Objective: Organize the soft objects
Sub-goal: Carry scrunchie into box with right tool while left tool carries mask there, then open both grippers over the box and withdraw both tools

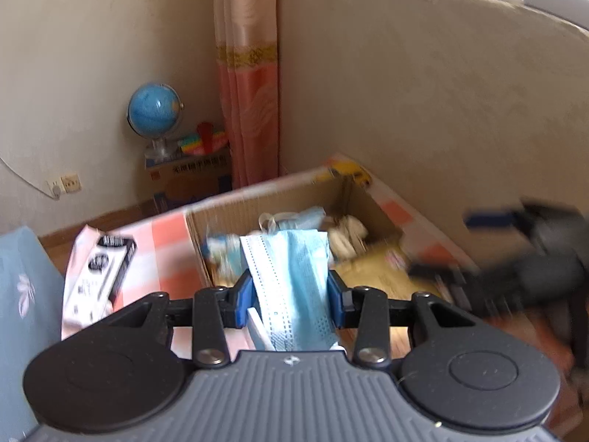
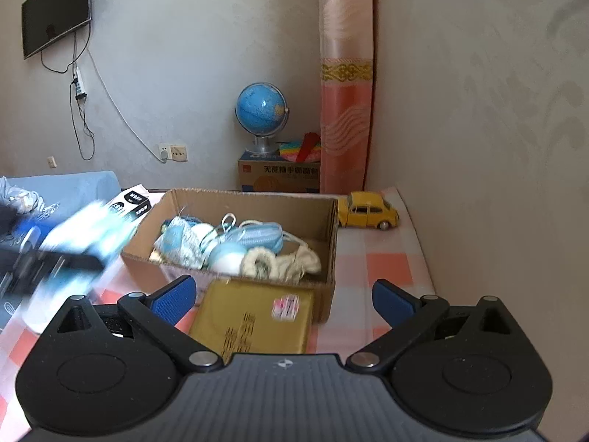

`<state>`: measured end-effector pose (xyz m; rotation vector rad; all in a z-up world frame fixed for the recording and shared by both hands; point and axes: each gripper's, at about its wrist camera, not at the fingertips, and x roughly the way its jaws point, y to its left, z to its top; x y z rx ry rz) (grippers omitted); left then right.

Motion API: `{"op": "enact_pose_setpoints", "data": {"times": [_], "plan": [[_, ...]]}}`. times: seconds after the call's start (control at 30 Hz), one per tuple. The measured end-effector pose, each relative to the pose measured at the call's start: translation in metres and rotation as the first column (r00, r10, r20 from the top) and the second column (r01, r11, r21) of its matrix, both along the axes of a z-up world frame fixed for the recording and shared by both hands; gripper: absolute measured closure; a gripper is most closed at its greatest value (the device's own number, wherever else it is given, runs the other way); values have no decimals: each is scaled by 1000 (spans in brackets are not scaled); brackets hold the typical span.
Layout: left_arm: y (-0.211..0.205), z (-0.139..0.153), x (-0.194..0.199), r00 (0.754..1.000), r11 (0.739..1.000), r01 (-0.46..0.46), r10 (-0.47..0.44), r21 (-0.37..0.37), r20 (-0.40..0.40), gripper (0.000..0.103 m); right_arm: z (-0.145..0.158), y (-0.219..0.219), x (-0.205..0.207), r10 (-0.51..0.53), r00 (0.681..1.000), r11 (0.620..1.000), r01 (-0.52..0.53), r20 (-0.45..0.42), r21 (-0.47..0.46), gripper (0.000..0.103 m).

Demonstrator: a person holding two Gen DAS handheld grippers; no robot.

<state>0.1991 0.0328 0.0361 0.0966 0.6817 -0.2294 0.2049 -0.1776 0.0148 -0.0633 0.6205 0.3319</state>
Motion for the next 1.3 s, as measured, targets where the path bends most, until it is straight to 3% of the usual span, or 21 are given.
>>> {"op": "enact_pose_setpoints", "data": {"times": [0.2,0.23,0.27,0.33,0.4,0.57,0.7,0.87,1.07,1.3], "plan": [[-4,-2,65,1000,1000,-22,22,-8,-15,63,1,-2,-25,4,1000,1000,-4,8,11,0],[-4,-4,75,999,999,-34,34,2,-11,58,2,-4,-27,2,1000,1000,-2,8,21,0],[-6,-8,83,999,999,-43,43,17,-5,53,3,-6,-28,1,1000,1000,-1,5,31,0],[-9,-12,92,998,997,-65,64,39,15,18,5,-7,-30,-8,1000,999,8,5,41,0],[-11,-12,91,997,997,-70,69,42,32,10,6,-10,-32,-17,1000,999,17,2,43,0],[-9,3,56,993,995,-88,85,43,79,4,9,-15,-41,-54,999,997,54,-5,53,0],[-12,10,9,987,991,-100,87,91,133,0,16,-14,-48,-95,995,995,95,-19,29,0],[-16,1,-44,987,980,-153,145,131,65,0,26,-9,-57,-168,984,986,168,-66,-4,0],[-14,8,-77,968,965,-250,249,85,14,0,38,10,-75,-192,978,979,184,-81,-91,0],[-6,15,-98,952,951,-307,307,44,-1,0,48,16,-92,-200,977,976,192,-73,-100,0]]}}
